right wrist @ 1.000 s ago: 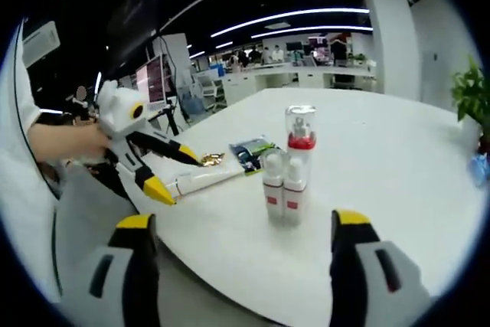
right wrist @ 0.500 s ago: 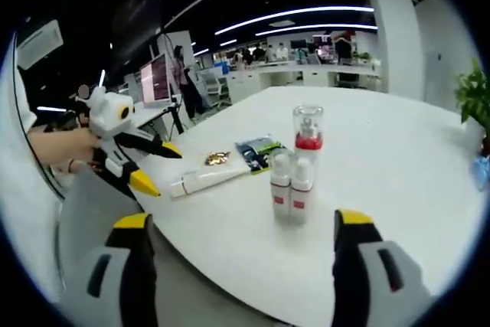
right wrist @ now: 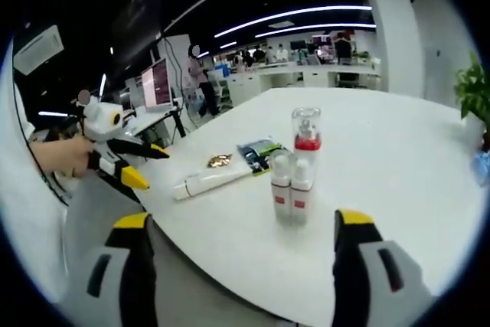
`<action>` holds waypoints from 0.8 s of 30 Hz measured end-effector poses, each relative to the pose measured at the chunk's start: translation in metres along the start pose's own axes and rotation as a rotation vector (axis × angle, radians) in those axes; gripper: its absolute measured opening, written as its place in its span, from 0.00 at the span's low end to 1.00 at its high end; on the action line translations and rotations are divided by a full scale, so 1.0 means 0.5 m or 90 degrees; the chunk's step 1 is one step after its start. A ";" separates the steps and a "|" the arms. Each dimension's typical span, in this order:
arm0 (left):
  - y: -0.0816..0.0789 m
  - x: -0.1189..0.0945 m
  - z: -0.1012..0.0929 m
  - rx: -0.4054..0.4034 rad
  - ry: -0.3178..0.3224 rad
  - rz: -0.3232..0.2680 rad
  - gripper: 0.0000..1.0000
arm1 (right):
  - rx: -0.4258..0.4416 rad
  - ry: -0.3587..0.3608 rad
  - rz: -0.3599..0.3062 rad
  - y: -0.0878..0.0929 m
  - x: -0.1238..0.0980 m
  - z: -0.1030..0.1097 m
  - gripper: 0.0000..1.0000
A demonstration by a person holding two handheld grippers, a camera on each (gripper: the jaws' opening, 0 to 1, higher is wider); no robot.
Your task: Arrange the skincare products in the storage area until every visible bottle or jar stands upright without overlapping.
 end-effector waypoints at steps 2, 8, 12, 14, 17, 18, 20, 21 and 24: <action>0.003 -0.006 0.002 -0.004 -0.008 -0.003 0.84 | 0.002 0.001 -0.002 -0.001 -0.001 0.001 0.98; 0.011 -0.033 0.012 -0.028 -0.054 -0.017 0.93 | 0.004 0.002 -0.006 -0.002 -0.003 0.001 0.99; 0.021 -0.043 0.014 -0.036 -0.064 -0.015 0.93 | 0.012 0.001 -0.008 -0.001 -0.003 0.002 0.99; 0.025 -0.048 0.013 -0.039 -0.070 -0.013 0.94 | 0.016 0.001 -0.006 0.002 -0.003 0.002 0.99; 0.029 -0.052 0.012 -0.043 -0.076 -0.011 0.94 | 0.018 0.000 -0.004 0.005 -0.003 0.001 1.00; 0.031 -0.053 0.012 -0.046 -0.078 -0.009 0.94 | 0.021 0.000 -0.004 0.007 -0.002 0.001 1.00; 0.030 -0.055 0.012 -0.047 -0.079 -0.008 0.94 | 0.029 -0.001 -0.006 0.008 -0.001 0.000 1.00; 0.029 -0.057 0.012 -0.045 -0.081 -0.009 0.94 | 0.031 -0.001 -0.006 0.008 0.000 0.000 1.00; 0.027 -0.061 0.013 -0.045 -0.086 -0.009 0.94 | 0.029 -0.002 -0.008 0.006 0.001 0.001 1.00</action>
Point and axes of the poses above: the point that each gripper's makers call its tool centre point, and the gripper's own axes: x roughly forward along the fingers, z roughly to its left, y roughly out of its underside, the point moved 10 cm from there along -x, roughly backward along the fingers, and after that the axes turned 8 degrees about y, right-handed, at the moved point
